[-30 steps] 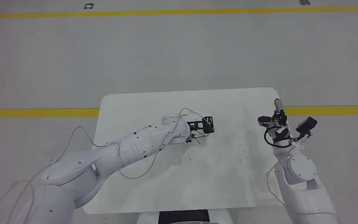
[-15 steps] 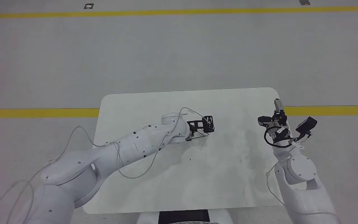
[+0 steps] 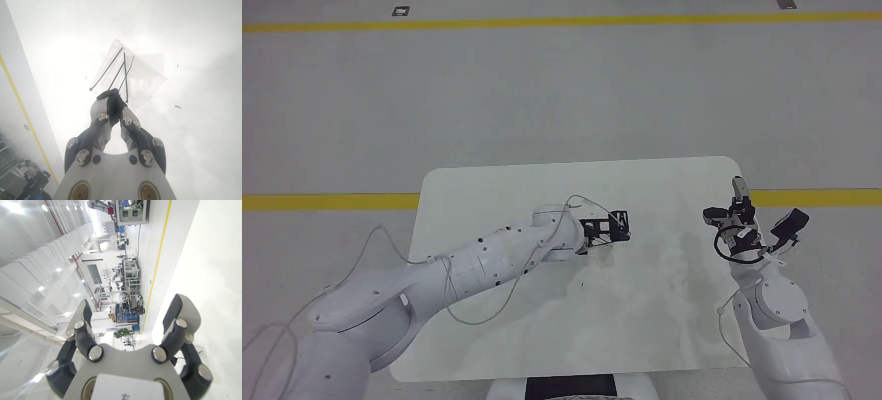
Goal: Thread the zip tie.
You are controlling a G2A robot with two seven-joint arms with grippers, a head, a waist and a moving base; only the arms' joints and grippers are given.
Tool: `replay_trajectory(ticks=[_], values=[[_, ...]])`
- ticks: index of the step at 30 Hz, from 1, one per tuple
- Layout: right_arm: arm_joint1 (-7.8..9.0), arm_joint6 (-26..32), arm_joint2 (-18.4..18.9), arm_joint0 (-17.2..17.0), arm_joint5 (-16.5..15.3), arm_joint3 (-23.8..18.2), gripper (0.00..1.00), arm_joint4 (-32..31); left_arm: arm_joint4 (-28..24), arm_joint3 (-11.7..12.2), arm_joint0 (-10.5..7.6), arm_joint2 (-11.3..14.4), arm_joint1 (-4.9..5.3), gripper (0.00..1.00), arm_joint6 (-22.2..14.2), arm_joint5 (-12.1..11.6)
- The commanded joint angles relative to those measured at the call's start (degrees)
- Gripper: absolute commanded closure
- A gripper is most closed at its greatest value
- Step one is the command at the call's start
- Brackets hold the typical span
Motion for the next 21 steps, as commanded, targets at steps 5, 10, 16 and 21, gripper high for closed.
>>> replay_trajectory(ticks=[5, 10, 16, 21], values=[[0.0, 0.0, 0.0, 0.0, 0.0, 0.0, 0.0, 0.0, -0.81, -1.62, -0.57, 0.0, 1.24, 1.0, 1.2, 0.0], [0.0, 0.0, 0.0, 0.0, 0.0, 0.0, 0.0, 0.0, -1.38, -3.62, -1.1, 0.0, 2.91, 1.0, 2.15, 0.0], [0.0, 0.0, 0.0, 0.0, 0.0, 0.0, 0.0, 0.0, -0.8, -5.94, -1.02, 0.0, 4.66, 1.0, 1.46, 0.0], [0.0, 0.0, 0.0, 0.0, 0.0, 0.0, 0.0, 0.0, -0.98, -7.22, -0.95, 0.0, 5.76, 1.0, 1.99, 0.0]])
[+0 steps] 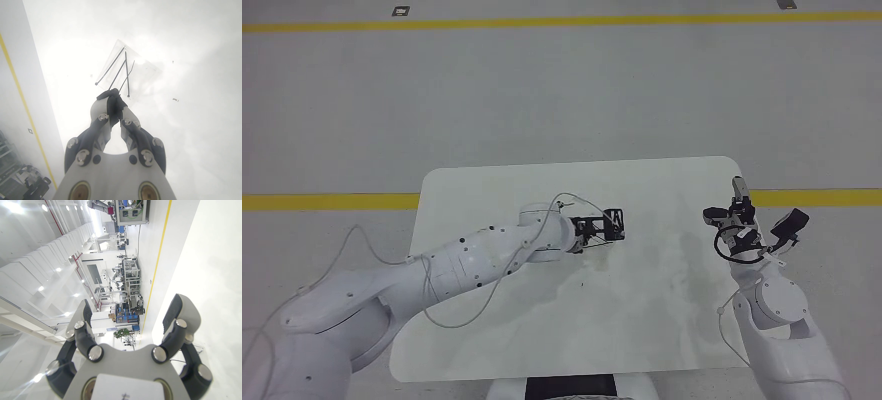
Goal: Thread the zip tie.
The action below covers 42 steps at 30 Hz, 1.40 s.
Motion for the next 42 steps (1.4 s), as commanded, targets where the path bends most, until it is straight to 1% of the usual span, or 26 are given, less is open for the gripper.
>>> replay_trajectory(ticks=[1, 5, 16, 18, 22, 25, 26, 29, 32, 35, 36, 39, 40, 42], values=[[0.0, 0.0, 0.0, 0.0, 0.0, 0.0, 0.0, 0.0, -0.11, -0.34, -0.03, 0.0, 0.35, 1.0, 0.33, 0.0], [0.0, 0.0, 0.0, 0.0, 0.0, 0.0, 0.0, 0.0, -0.31, -0.95, 0.02, 0.0, 0.85, 1.0, 0.22, 0.0], [0.0, 0.0, 0.0, 0.0, 0.0, 0.0, 0.0, 0.0, -0.31, -0.95, 0.02, 0.0, 0.85, 1.0, 0.22, 0.0], [0.0, 0.0, 0.0, 0.0, 0.0, 0.0, 0.0, 0.0, -0.14, -0.66, 0.87, -0.48, 0.92, 1.0, 2.21, 0.85], [0.0, 0.0, 0.0, 0.0, 0.0, 0.0, 0.0, 0.0, -0.72, -0.57, 1.78, -2.2, 1.53, 1.0, 4.87, 0.02], [0.0, 0.0, 0.0, 0.0, 0.0, 0.0, 0.0, 0.0, -1.9, -0.72, 2.74, -3.47, 2.33, 1.0, 6.88, 0.0], [0.0, 0.0, 0.0, 0.0, 0.0, 0.0, 0.0, 0.0, -2.68, -0.93, 3.14, -3.82, 2.71, 1.0, 7.75, 0.0], [0.0, 0.0, 0.0, 0.0, 0.0, 0.0, 0.0, 0.0, -4.04, -1.2, 3.61, -4.31, 3.8, 1.0, 9.32, 0.0], [0.0, 0.0, 0.0, 0.0, 0.0, 0.0, 0.0, 0.0, -5.63, -1.7, 4.02, -4.62, 5.25, 1.0, 11.28, 0.0], [0.0, 0.0, 0.0, 0.0, 0.0, 0.0, 0.0, 0.0, -7.14, -2.35, 4.1, -4.84, 7.09, 1.0, 13.53, 0.0], [0.0, 0.0, 0.0, 0.0, 0.0, 0.0, 0.0, 0.0, -7.53, -2.69, 4.16, -4.94, 7.9, 1.0, 14.17, 0.0], [0.0, 0.0, 0.0, 0.0, 0.0, 0.0, 0.0, 0.0, -8.2, -3.57, 4.31, -5.18, 9.81, 1.0, 15.44, 0.0], [0.0, 0.0, 0.0, 0.0, 0.0, 0.0, 0.0, 0.0, -8.52, -4.06, 4.46, -5.34, 10.65, 1.0, 16.0, 0.0], [0.0, 0.0, 0.0, 0.0, 0.0, 0.0, 0.0, 0.0, -9.11, -4.75, 4.67, -5.77, 11.97, 1.0, 17.28, 0.0]])
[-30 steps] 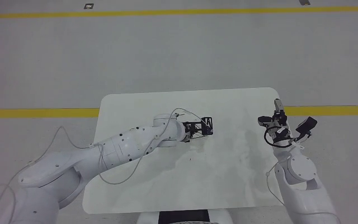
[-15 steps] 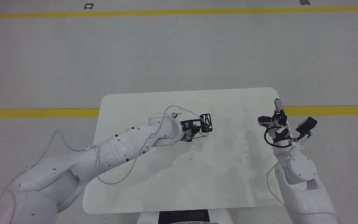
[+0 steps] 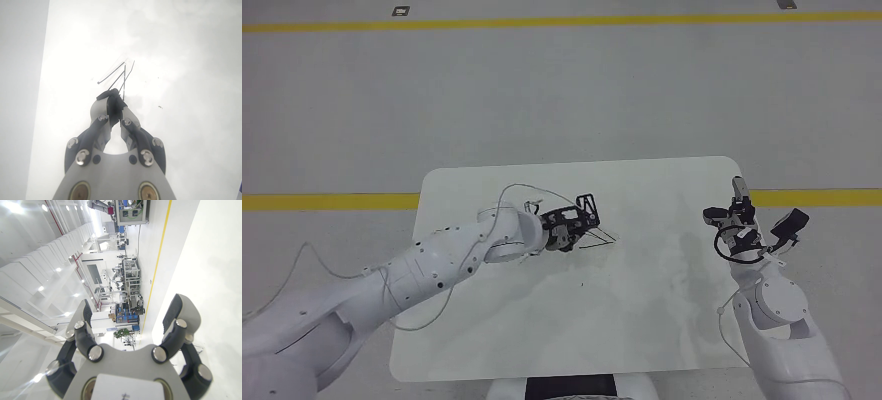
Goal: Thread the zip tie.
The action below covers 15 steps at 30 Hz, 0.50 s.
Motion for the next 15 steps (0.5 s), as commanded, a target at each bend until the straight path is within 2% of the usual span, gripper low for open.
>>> replay_trajectory(ticks=[1, 4, 9, 15], values=[[0.0, 0.0, 0.0, 0.0, 0.0, 0.0, 0.0, 0.0, -0.42, -0.57, 0.3, -0.57, 1.59, 1.0, 1.18, 0.0], [0.0, 0.0, 0.0, 0.0, 0.0, 0.0, 0.0, 0.0, -1.31, -1.44, 1.19, -1.64, 3.45, 1.0, 3.16, 0.0], [0.0, 0.0, 0.0, 0.0, 0.0, 0.0, 0.0, 0.0, -2.4, -3.25, 3.06, -3.54, 7.13, 1.0, 6.95, 0.0], [0.0, 0.0, 0.0, 0.0, 0.0, 0.0, 0.0, 0.0, -3.09, -6.5, 5.43, -6.03, 11.4, 1.0, 11.33, 0.0]])
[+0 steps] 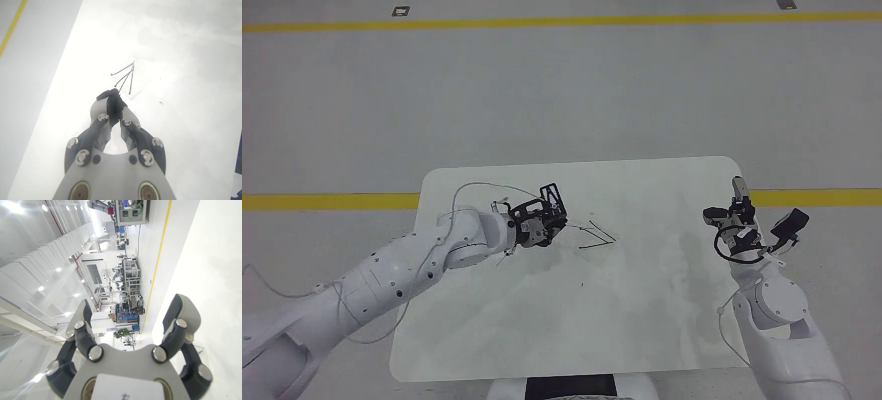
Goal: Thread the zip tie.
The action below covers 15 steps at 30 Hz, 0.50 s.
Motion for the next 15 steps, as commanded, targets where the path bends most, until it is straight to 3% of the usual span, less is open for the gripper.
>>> replay_trajectory(ticks=[1, 9, 15], values=[[0.0, 0.0, 0.0, 0.0, 0.0, 0.0, 0.0, 0.0, -0.1, -1.02, 0.74, -0.74, 1.46, 1.0, 1.68, 0.0], [0.0, 0.0, 0.0, 0.0, 0.0, 0.0, 0.0, 0.0, 0.67, -4.05, 2.1, -1.51, 5.93, 1.0, 6.13, 0.0], [0.0, 0.0, 0.0, 0.0, 0.0, 0.0, 0.0, 0.0, 1.03, -4.41, 2.14, -1.55, 6.2, 1.0, 6.88, 0.0]])
